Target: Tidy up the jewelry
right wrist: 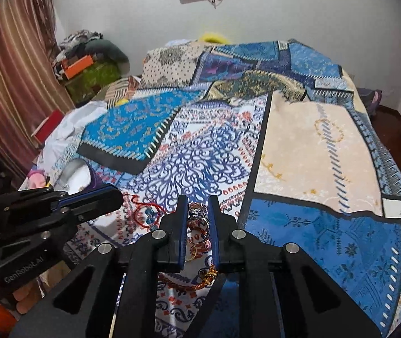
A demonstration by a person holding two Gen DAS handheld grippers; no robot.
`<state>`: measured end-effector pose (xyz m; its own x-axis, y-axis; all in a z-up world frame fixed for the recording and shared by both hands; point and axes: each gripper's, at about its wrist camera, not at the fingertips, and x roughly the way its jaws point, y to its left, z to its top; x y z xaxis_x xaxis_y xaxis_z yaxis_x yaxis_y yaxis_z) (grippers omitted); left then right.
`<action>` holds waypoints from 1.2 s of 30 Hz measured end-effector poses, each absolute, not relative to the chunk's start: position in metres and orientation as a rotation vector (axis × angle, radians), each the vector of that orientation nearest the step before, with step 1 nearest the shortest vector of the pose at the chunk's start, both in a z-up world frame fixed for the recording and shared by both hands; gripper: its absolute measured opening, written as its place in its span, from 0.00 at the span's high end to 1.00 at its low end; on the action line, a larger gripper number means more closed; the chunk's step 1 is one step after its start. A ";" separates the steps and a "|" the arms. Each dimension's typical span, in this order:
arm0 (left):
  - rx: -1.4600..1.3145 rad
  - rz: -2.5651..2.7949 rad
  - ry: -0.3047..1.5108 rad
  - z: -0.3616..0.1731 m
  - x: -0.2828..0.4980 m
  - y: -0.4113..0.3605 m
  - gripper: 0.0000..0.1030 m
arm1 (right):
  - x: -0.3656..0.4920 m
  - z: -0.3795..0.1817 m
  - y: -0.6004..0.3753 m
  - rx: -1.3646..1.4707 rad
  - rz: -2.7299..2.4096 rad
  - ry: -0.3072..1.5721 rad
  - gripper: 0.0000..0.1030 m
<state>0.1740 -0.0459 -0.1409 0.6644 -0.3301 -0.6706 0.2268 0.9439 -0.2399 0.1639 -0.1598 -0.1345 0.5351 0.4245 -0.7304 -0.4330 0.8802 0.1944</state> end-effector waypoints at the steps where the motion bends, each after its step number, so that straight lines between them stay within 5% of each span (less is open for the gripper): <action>1: -0.139 -0.315 0.772 -0.136 0.172 -0.046 0.99 | 0.162 -0.130 -0.161 -0.008 0.509 0.854 0.88; 36: -0.128 -0.147 0.468 -0.010 0.103 0.044 0.99 | 0.104 -0.049 -0.123 -0.004 0.566 0.640 0.88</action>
